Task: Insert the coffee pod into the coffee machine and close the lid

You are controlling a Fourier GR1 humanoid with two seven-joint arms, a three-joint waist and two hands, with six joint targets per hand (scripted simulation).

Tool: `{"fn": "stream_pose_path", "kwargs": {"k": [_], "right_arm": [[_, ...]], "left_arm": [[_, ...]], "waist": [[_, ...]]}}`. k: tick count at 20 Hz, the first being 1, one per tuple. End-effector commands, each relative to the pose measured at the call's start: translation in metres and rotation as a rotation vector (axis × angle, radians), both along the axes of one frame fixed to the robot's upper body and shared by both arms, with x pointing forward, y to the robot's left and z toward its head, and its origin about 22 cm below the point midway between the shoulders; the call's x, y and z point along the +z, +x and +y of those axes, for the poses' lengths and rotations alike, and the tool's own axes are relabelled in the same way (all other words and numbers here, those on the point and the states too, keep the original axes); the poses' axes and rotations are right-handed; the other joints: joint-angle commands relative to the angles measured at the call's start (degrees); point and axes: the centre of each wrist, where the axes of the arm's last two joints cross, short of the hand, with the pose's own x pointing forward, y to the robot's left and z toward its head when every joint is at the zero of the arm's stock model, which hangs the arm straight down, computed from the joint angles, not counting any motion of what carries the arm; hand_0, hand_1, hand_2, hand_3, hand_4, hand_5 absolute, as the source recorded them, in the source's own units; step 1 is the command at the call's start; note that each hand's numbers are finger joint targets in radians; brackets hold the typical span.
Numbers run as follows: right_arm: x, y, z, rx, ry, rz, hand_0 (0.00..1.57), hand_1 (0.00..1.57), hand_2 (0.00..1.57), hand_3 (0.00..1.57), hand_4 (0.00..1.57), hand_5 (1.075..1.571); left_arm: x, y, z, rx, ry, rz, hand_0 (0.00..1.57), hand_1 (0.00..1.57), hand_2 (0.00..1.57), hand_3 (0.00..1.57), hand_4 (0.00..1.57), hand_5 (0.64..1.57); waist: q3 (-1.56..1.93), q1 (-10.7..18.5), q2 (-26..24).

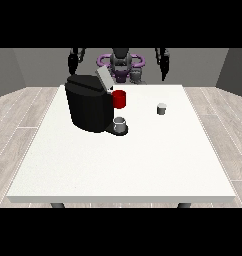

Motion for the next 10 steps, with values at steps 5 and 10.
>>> {"fn": "stream_pose_path", "kwargs": {"k": [5,10], "right_arm": [[-0.011,0.002,-0.011,-0.019,0.001,0.000,0.00,0.00,0.00,0.00,0.00,1.571],[-0.012,0.004,-0.005,-0.194,-0.152,-0.076,0.00,0.00,0.00,0.00,0.00,1.571]], "left_arm": [[0.014,0.000,0.050,-0.145,0.207,-0.057,0.00,0.00,0.00,0.00,0.00,1.571],[-0.003,-0.013,0.052,-0.256,0.311,-0.123,0.00,0.00,0.00,0.00,0.00,1.571]], "waist": [[0.64,2.8,0.1],[0.62,2.5,0.1]]}}
